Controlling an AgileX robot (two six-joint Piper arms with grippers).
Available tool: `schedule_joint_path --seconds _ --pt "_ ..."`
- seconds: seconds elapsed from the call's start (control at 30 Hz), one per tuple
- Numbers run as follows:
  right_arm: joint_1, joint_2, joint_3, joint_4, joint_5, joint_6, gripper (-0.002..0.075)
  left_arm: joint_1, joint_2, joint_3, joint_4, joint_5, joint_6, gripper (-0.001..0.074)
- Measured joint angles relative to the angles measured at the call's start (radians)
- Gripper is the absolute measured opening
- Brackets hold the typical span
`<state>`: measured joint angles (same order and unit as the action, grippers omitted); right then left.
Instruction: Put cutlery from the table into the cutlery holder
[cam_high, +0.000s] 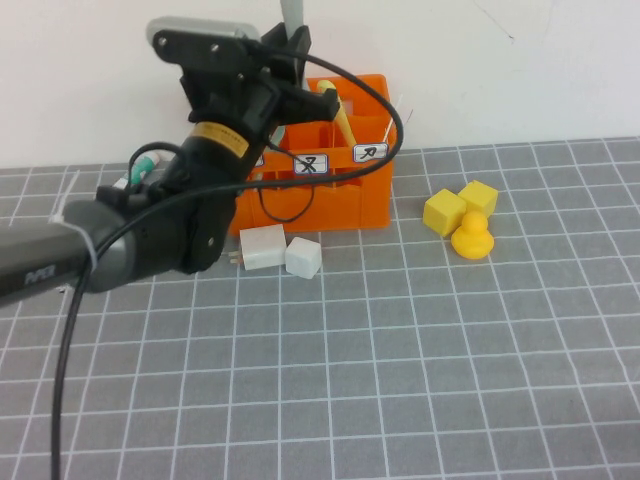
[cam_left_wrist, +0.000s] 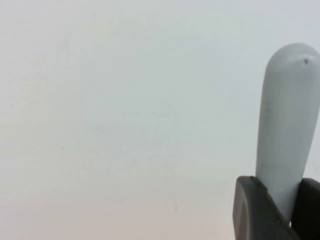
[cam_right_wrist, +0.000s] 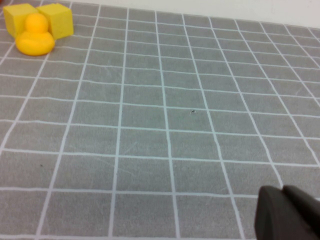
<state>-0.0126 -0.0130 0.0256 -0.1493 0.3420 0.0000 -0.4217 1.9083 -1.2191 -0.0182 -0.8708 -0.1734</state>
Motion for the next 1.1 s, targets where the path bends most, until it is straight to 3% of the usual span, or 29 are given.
schedule_joint_path --seconds 0.37,0.43,0.6,0.73,0.87,1.0,1.1 --pt "0.0 0.0 0.0 0.0 0.0 0.0 -0.0003 0.01 0.103 -0.087 -0.03 0.149 0.067 0.0135" --pt "0.0 0.0 0.0 0.0 0.0 0.0 -0.0003 0.01 0.107 -0.087 -0.03 0.162 0.069 0.0166" --pt "0.0 0.0 0.0 0.0 0.0 0.0 -0.0003 0.012 0.107 -0.088 -0.03 0.164 0.069 0.0328" --pt "0.0 0.0 0.0 0.0 0.0 0.0 -0.0003 0.012 0.082 -0.086 -0.03 0.171 0.076 0.0356" --pt "0.0 0.0 0.0 0.0 0.0 0.0 -0.0003 0.012 0.003 -0.05 -0.032 0.182 0.086 0.0276" --pt "0.0 0.0 0.0 0.0 0.0 0.0 -0.0003 0.012 -0.123 0.026 -0.032 0.21 0.117 0.0081" --pt "0.0 0.0 0.0 0.0 0.0 0.0 -0.0003 0.012 -0.22 0.101 -0.032 0.224 0.173 0.0024"
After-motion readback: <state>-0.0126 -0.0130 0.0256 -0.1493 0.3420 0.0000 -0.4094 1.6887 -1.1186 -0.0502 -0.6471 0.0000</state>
